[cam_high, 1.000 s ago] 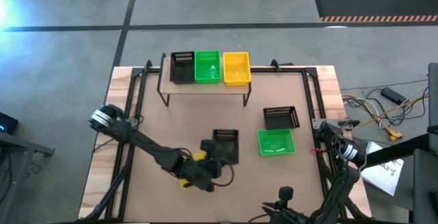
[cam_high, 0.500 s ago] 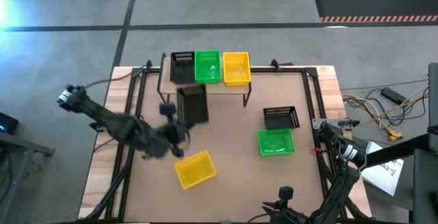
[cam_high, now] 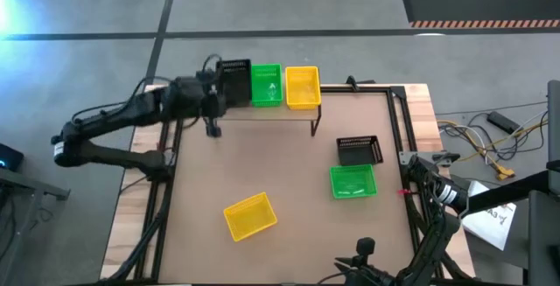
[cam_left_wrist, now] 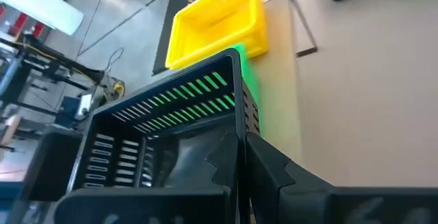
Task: Stack baskets on shelf by color
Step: Stack the bottom black bin on top of the black bin on the shelf, then stack the yellow bin on top of the yellow bin on the shelf
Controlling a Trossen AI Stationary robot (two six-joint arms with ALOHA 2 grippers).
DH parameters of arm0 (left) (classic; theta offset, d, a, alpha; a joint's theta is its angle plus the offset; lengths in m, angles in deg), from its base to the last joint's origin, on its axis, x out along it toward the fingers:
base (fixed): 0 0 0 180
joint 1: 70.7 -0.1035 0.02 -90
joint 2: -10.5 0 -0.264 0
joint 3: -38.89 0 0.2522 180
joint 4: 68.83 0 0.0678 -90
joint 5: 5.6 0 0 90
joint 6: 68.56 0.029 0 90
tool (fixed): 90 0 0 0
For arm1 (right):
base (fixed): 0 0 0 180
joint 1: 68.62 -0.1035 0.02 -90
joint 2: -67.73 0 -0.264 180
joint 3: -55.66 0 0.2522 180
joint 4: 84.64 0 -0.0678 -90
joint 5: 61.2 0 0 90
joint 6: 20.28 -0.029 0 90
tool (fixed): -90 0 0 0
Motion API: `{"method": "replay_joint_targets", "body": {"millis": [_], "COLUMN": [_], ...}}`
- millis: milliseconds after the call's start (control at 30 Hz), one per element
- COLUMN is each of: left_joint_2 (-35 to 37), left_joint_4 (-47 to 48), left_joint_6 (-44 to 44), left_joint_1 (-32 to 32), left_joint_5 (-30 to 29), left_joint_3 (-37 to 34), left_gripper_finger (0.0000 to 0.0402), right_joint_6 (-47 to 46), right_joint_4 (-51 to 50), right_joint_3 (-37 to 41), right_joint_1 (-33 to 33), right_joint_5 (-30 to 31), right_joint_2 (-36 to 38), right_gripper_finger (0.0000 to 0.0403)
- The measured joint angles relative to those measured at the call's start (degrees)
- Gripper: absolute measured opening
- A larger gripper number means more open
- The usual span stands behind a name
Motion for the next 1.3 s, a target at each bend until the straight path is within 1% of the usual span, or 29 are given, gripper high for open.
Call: {"method": "replay_joint_targets", "body": {"millis": [33,100,200,300,433,633,900,1000,1167,1300], "left_joint_2": [-0.57,-1.88,-4.35,-6.56,-7.86,-7.31,-4.19,-3.14,-2.98,-3.40], "left_joint_4": [-1.28,-3.61,-4.22,-3.10,-3.04,-2.66,-2.62,-2.54,-1.99,-2.06], "left_joint_6": [0.92,2.28,4.28,4.68,4.57,4.46,4.34,4.28,4.02,2.46], "left_joint_1": [-2.53,-6.54,-10.87,-12.66,-12.73,-12.71,-12.69,-12.69,-12.69,-12.69], "left_joint_5": [2.11,3.83,4.08,4.04,4.26,4.26,4.25,5.35,7.77,7.93], "left_joint_3": [-0.42,-1.21,-1.51,-1.46,-1.38,-1.35,-1.16,-1.55,-1.84,-1.80], "left_gripper_finger": [0.0000,0.0000,0.0000,0.0000,0.0000,0.0003,0.0035,0.0043,0.0054,0.0067], "right_joint_6": [-0.01,-0.55,-1.85,-2.31,-2.38,-1.95,-1.44,-1.46,-1.31,-1.33], "right_joint_4": [0.13,0.19,0.27,0.28,0.27,0.26,0.23,0.21,0.18,0.18], "right_joint_3": [0.00,0.00,0.00,0.00,0.00,0.04,0.04,0.04,0.04,0.04], "right_joint_1": [0.00,0.00,0.00,0.00,0.00,0.00,0.01,0.00,0.02,0.01], "right_joint_5": [-0.01,0.00,0.00,-0.02,-0.02,0.39,1.34,1.36,1.36,1.36], "right_joint_2": [0.00,0.00,0.00,0.00,0.00,0.00,0.00,0.00,0.00,0.00], "right_gripper_finger": [0.0054,0.0054,0.0054,0.0054,0.0054,0.0054,0.0054,0.0054,0.0054,0.0054]}}
